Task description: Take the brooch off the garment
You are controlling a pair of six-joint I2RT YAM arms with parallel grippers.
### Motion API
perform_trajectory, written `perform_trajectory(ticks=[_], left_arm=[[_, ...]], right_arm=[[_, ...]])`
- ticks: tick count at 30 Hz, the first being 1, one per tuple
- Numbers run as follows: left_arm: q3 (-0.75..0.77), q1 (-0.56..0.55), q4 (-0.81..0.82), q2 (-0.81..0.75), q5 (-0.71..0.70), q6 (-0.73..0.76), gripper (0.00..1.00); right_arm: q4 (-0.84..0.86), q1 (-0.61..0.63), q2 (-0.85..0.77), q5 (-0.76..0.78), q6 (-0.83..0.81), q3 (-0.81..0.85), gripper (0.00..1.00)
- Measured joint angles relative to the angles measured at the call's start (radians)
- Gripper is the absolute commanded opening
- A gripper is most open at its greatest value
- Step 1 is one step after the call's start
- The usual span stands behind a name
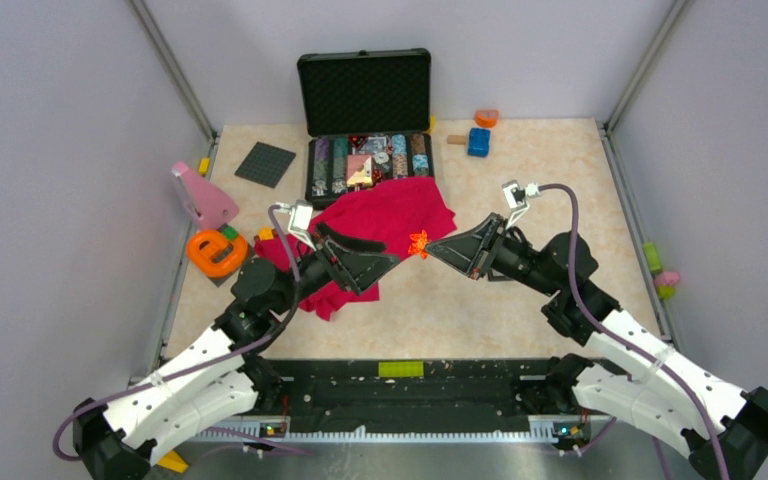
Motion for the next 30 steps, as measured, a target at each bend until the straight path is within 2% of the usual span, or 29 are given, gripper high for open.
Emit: perform_trajectory(ticks=[3,8,12,18,27,28,30], left_arm=[[0.001,0.027,0.074,0.069,0.085,-0.132,0.63],[0.001,0.031,0.116,0.119,0.153,-0.233,0.46],[0.001,0.034,0.152,0.12,0.176,-0.261,0.39],[0.001,0.039,0.184,0.141,0.205,-0.281,0.35],[0.001,0.046,0.191,0.163,0.225,-0.289,0.04],[0.001,0.048,0.192,0.163,0.227,-0.288,0.0],[0.001,0.053,0.191,0.163,0.231,-0.286,0.0]], right_arm=[[0.069,0.0,0.009,-0.045,-0.001,-0.022,0.0],[0.13,0.0,0.038,-0.094,0.01,-0.029,0.0],[0.131,0.0,0.039,-0.095,0.009,-0.029,0.0],[0.129,0.0,0.039,-0.095,0.008,-0.029,0.0],[0.127,0.0,0.039,-0.088,0.006,-0.029,0.0],[0.125,0.0,0.039,-0.087,0.006,-0.029,0.02],[0.113,0.0,0.039,-0.08,0.005,-0.027,0.36]])
